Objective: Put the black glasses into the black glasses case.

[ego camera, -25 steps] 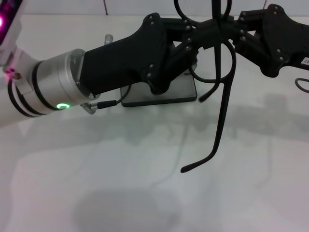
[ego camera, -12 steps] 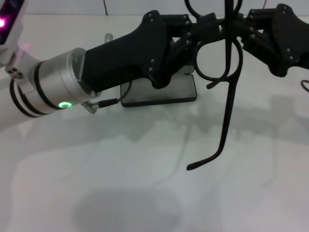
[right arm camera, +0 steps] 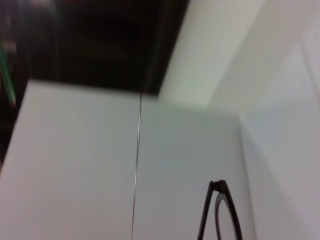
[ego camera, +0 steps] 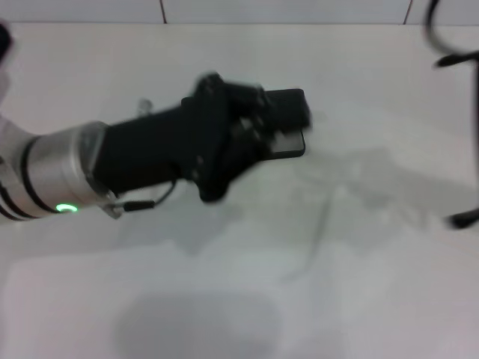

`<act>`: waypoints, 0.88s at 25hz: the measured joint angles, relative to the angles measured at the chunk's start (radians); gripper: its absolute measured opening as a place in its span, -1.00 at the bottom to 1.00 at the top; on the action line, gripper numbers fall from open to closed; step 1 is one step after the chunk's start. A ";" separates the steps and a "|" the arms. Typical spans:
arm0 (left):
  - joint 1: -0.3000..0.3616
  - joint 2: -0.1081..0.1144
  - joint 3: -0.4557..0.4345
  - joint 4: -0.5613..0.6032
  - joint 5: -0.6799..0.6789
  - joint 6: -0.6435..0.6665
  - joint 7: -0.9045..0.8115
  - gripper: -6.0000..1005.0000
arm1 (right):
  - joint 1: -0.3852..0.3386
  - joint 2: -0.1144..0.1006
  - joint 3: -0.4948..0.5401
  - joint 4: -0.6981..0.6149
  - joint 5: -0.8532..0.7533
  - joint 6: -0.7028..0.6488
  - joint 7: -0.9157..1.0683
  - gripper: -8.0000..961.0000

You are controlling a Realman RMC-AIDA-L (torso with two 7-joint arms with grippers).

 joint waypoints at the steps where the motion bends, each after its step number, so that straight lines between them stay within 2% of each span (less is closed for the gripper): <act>1: -0.012 -0.002 0.015 0.000 0.028 0.008 0.000 -0.93 | 0.002 0.001 -0.001 0.005 0.022 -0.002 -0.005 -0.88; 4: -0.067 -0.005 0.123 0.001 0.060 0.020 0.002 -0.93 | 0.025 0.006 -0.022 0.037 0.049 0.024 -0.058 -0.88; 8: -0.104 -0.015 0.227 0.001 -0.016 0.021 0.009 -0.93 | 0.099 0.008 -0.083 0.147 0.066 0.092 -0.167 -0.88; 11: -0.108 -0.017 0.237 -0.003 -0.080 0.020 0.010 -0.93 | 0.162 0.008 -0.125 0.255 0.067 0.153 -0.273 -0.88; 15: -0.098 -0.014 0.239 -0.007 -0.167 0.020 0.005 -0.93 | 0.210 0.009 -0.195 0.312 0.068 0.211 -0.342 -0.88; 22: -0.063 -0.012 0.233 -0.025 -0.272 0.015 -0.001 -0.93 | 0.215 0.010 -0.377 0.292 0.068 0.344 -0.373 -0.88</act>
